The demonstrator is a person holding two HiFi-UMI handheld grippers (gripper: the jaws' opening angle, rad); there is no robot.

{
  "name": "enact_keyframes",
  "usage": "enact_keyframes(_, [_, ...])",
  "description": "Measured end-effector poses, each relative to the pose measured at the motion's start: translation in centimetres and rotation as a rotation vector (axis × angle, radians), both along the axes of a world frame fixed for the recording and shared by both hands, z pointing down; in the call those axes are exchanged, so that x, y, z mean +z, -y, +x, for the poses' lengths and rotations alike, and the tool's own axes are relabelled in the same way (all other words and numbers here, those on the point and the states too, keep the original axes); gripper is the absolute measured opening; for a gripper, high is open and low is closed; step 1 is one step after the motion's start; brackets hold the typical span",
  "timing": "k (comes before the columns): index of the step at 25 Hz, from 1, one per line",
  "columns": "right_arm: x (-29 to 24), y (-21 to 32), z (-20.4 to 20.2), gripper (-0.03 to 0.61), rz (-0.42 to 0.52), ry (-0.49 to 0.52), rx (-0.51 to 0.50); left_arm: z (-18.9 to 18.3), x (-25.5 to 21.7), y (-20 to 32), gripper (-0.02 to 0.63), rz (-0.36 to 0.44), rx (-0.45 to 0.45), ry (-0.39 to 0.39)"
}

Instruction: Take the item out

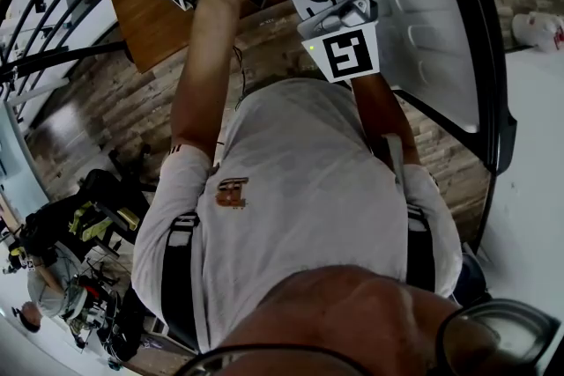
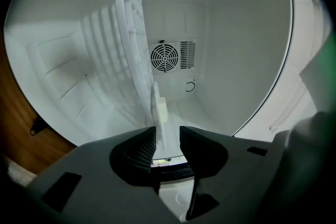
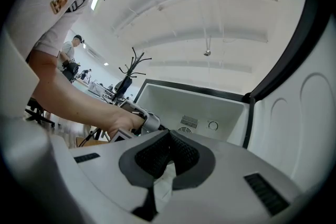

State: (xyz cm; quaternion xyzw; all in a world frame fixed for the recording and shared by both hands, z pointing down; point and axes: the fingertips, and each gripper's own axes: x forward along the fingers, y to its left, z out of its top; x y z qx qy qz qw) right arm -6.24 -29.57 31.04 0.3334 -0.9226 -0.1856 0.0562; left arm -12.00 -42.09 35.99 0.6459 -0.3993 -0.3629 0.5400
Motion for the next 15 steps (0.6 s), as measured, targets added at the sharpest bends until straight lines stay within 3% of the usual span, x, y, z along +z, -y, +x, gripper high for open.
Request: enact_keyframes(15, [0.6,-1.4,0.0,0.034,-0.008,0.018,-0.004,0.2,0.7,0.0,0.140,-0.033,0.008,-0.038])
